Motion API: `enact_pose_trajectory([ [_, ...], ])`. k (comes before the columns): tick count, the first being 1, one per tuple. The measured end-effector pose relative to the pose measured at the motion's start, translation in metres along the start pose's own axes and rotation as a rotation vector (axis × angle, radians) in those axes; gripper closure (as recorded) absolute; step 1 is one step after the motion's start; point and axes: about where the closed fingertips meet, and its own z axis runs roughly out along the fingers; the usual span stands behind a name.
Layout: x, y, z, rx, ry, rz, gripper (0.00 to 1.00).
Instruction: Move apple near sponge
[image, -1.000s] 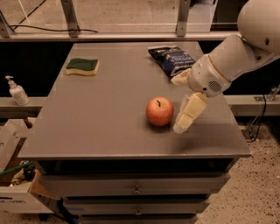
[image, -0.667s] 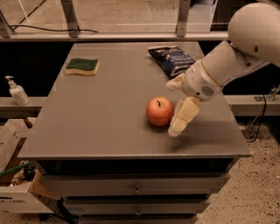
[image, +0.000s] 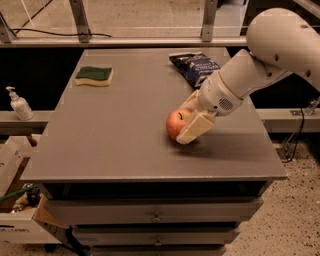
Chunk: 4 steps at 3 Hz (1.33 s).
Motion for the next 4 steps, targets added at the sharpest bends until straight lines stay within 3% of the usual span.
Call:
enact_pose_trajectory([
  [1,-0.008,-0.009,-0.003,0.005,-0.006,-0.006,0.63],
  [2,-0.028,-0.030,-0.015,0.042,-0.038,-0.007,0.85],
  [3,-0.031,-0.030,-0.016,0.045,-0.040,-0.012,1.00],
  [4,-0.031,-0.030,-0.016,0.045,-0.040,-0.012,1.00],
])
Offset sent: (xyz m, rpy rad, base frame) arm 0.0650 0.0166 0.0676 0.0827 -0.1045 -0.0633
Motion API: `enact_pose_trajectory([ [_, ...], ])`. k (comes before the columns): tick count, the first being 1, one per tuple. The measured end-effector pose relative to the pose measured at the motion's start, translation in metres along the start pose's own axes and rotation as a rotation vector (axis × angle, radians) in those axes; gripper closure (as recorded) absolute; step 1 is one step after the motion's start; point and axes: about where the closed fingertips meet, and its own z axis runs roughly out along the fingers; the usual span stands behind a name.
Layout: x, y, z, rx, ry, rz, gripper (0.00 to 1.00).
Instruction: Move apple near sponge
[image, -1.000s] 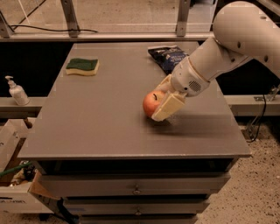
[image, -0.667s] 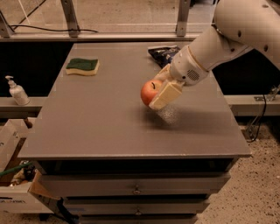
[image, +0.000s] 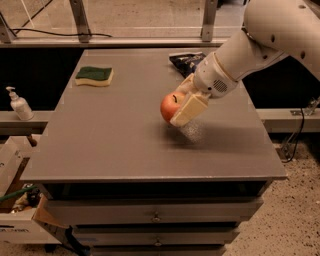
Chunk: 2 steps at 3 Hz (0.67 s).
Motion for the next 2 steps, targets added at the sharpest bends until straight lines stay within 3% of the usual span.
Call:
enact_pose_trajectory([
  [1,0.003,-0.012,0.006,0.051,-0.033,0.052,1.00],
  [2,0.003,-0.053,0.021,0.152,-0.102,0.149,1.00],
])
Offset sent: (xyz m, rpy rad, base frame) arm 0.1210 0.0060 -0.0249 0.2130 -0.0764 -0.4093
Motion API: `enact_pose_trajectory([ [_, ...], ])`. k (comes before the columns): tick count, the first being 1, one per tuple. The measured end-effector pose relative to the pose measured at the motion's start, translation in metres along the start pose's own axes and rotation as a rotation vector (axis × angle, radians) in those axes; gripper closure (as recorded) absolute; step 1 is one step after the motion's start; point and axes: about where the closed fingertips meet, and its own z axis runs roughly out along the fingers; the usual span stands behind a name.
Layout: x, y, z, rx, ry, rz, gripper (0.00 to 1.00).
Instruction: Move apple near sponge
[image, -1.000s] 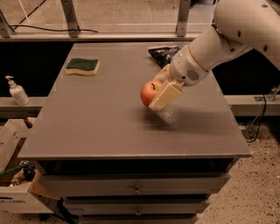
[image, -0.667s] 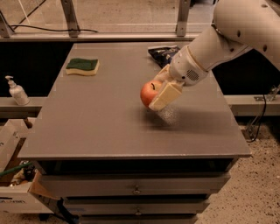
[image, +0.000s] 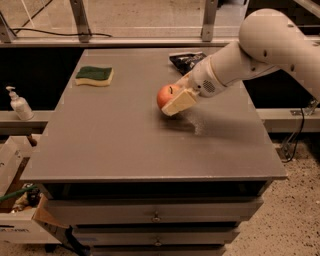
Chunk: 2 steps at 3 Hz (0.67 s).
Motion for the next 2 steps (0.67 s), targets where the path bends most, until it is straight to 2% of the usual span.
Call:
enact_pose_trajectory([
  [1,-0.016,-0.045,0.020,0.082,-0.059,0.067,1.00],
  [2,-0.045,-0.082,0.040,0.123,-0.088,0.081,1.00],
])
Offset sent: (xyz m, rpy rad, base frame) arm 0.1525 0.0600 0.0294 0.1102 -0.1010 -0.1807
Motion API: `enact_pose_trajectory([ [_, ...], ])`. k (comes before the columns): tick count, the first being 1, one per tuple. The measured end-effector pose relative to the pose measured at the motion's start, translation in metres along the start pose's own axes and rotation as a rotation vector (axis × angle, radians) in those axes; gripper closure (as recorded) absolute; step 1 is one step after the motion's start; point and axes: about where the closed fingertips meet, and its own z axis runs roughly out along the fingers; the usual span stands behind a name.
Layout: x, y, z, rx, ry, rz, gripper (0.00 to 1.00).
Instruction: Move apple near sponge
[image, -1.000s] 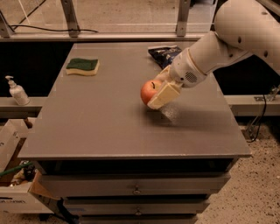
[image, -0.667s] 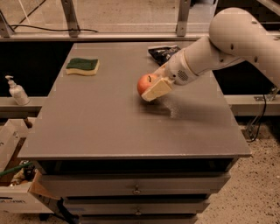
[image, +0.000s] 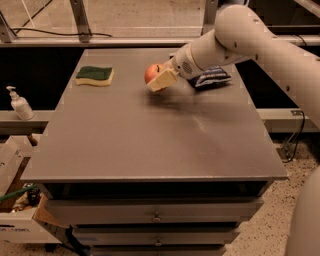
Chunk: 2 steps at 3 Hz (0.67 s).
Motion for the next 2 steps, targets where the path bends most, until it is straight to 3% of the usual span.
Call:
enact_pose_trajectory([
  [1,-0.028,-0.009,0.032,-0.015,-0.011,-0.012,1.00],
  [2,-0.050,-0.003,0.067,-0.058,-0.002,-0.041,1.00],
])
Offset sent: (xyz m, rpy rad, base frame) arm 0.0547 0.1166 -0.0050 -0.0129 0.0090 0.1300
